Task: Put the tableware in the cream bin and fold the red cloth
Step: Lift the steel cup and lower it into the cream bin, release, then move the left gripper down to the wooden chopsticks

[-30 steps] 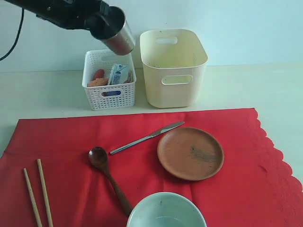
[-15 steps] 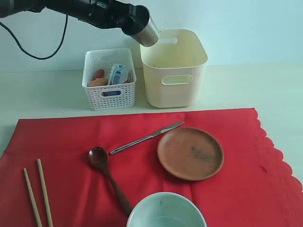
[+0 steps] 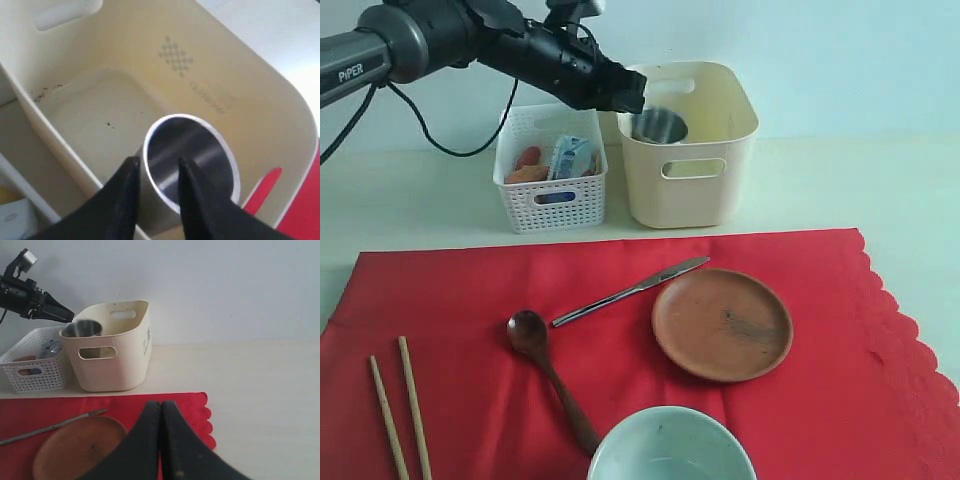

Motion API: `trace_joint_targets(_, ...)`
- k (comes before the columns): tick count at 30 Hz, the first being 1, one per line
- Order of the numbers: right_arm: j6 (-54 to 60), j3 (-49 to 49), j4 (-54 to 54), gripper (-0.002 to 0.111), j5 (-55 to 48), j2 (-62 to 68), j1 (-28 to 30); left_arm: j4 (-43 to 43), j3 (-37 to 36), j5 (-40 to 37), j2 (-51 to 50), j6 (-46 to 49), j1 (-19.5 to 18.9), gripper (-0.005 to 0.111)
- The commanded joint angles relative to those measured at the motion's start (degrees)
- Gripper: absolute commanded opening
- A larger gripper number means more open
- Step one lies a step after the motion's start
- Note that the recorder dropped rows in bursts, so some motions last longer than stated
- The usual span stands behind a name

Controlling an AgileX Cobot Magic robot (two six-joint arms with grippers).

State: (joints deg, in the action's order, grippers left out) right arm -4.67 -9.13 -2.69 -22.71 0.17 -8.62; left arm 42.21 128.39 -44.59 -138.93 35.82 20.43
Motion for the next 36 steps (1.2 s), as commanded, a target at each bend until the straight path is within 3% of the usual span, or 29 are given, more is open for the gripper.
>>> trace_joint_targets(1, 0.0, 0.2, 0.0, 0.000, 0.6, -0.2, 0.0, -1.3, 1.1, -0.5, 0.4, 0.3, 0.2, 0.039)
trace_joint_targets(6, 0.0, 0.2, 0.0, 0.000, 0.6, -0.2, 0.0, -2.6, 1.1, -0.9, 2.1, -0.1, 0.1, 0.039)
trace_joint_targets(13, 0.0, 0.2, 0.0, 0.000, 0.6, -0.2, 0.0, -12.6, 1.1, -7.3, 7.3, -5.1, 0.1, 0.037)
trace_joint_targets(20, 0.0, 0.2, -1.5, 0.000, 0.6, -0.2, 0.0, -26.2, 1.1, -19.3, 11.3, -19.1, 0.1, 0.001)
trace_joint_targets(23, 0.0, 0.2, -1.6, 0.000, 0.6, -0.2, 0.0, -29.3, 1.1, -24.7, 12.4, -20.9, 0.1, 0.000)
trace_joint_targets(27, 0.0, 0.2, -1.6, 0.000, 0.6, -0.2, 0.0, -30.0, 0.7, -25.4, 13.5, -21.4, 0.1, 0.000)
trace_joint_targets(36, 0.0, 0.2, -1.8, 0.000, 0.6, -0.2, 0.0, -31.5, -13.9, -25.4, 22.8, -18.3, 0.1, 0.000)
